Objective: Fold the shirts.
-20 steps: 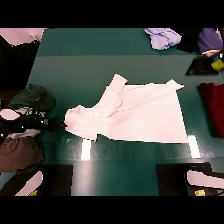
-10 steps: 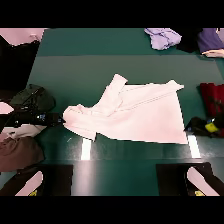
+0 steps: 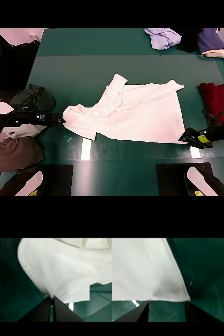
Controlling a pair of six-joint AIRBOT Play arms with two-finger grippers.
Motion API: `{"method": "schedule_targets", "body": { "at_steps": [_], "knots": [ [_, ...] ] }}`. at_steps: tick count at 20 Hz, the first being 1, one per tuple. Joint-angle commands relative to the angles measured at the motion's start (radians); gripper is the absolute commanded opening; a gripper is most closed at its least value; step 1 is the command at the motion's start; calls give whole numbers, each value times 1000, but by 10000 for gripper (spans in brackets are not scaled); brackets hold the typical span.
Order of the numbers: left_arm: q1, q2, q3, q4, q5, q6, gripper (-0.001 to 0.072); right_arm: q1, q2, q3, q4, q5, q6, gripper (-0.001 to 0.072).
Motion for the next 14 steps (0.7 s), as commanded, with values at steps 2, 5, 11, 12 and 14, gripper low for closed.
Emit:
{"method": "schedule_targets", "body": {
  "at_steps": [2, 5, 11, 12, 14],
  "knots": [
    [1, 1, 1, 0, -1, 0, 28, -2, 35, -8, -4, -29, 0, 488],
    [1, 1, 1, 0, -1, 0, 28, -3, 75, 52, -48, 17, 1, 488],
    [1, 1, 1, 0, -3, 0, 28, -1, -25, 147, -105, 54, 1, 487],
    [1, 1, 1, 0, -3, 0, 29, 0, -55, 146, -104, 53, 1, 488],
    [1, 1, 1, 0, -3, 0, 29, 0, -100, 146, -97, 47, 1, 487]
  ]
}}
